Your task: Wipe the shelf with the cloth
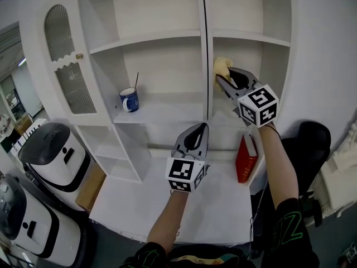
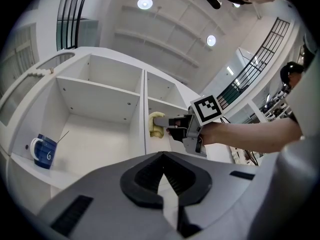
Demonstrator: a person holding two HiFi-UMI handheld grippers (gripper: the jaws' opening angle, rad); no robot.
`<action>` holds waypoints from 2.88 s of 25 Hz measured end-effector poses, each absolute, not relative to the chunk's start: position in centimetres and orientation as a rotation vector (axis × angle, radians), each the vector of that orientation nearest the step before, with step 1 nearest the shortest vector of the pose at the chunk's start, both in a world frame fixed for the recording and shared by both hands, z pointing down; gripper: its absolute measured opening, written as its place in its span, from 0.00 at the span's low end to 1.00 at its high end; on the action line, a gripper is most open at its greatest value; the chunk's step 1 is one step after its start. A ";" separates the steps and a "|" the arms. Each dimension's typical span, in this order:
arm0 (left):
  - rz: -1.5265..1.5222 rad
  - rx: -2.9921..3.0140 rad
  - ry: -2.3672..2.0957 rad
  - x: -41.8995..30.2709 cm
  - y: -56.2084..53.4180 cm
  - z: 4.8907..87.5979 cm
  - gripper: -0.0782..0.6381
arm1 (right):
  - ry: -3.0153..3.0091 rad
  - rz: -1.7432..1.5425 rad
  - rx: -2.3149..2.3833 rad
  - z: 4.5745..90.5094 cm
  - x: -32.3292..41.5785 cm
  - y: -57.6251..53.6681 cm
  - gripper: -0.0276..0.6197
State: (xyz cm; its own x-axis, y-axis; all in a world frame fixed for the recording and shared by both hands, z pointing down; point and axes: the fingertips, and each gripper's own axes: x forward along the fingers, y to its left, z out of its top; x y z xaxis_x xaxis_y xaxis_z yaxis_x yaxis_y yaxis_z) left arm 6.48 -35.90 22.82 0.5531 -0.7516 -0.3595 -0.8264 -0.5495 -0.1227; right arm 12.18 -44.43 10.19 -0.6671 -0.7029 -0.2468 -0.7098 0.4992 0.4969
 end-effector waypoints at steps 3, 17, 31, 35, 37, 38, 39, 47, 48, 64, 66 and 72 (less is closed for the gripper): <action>0.376 -2.526 1.300 7.1 -36.0 23.1 0.11 | 2.700 0.920 -1.196 9.8 12.5 -43.0 0.23; 0.387 -2.518 1.335 5.6 -35.6 23.4 0.11 | 2.887 0.829 -1.543 15.2 15.7 -50.3 0.23; 0.384 -2.521 1.354 4.5 -35.6 24.1 0.11 | 3.126 0.924 -1.464 20.1 12.3 -50.7 0.23; 0.386 -2.536 1.344 4.7 -35.7 24.4 0.11 | 3.191 0.937 -1.387 21.1 12.0 -49.3 0.23; 0.388 -2.545 1.336 5.0 -35.8 24.5 0.11 | 3.223 0.952 -1.347 21.5 11.9 -48.5 0.23; 0.389 -2.550 1.330 5.3 -35.8 24.5 0.11 | 3.237 0.961 -1.328 21.5 11.8 -48.1 0.23; 0.390 -2.555 1.322 5.5 -35.8 24.5 0.11 | 3.250 0.971 -1.308 21.6 11.8 -47.6 0.23; 0.390 -2.608 1.279 7.3 -35.9 25.5 0.11 | 3.316 1.120 -1.041 21.8 12.2 -42.7 0.23; 0.392 -2.613 1.278 7.4 -35.9 25.6 0.11 | 3.304 1.150 -1.053 21.6 12.6 -42.6 0.23; 0.397 -2.656 1.325 5.5 -36.3 28.2 0.11 | 3.384 1.383 -1.605 25.1 15.8 -51.2 0.23; 0.394 -2.667 1.333 5.2 -36.5 28.7 0.11 | 3.393 1.284 -1.573 25.5 15.3 -51.4 0.23; 0.355 -2.718 1.290 6.3 -36.8 30.3 0.11 | 3.421 0.939 -1.436 25.3 14.5 -50.2 0.22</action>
State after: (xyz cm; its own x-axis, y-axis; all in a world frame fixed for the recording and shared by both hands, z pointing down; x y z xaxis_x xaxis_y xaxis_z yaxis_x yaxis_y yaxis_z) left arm 6.35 -36.79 30.27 0.6110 -0.7487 -0.2572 -0.7748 -0.6322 -0.0004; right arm 14.46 -50.24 25.29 -0.5246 -0.7503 0.4023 -0.4399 0.6435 0.6264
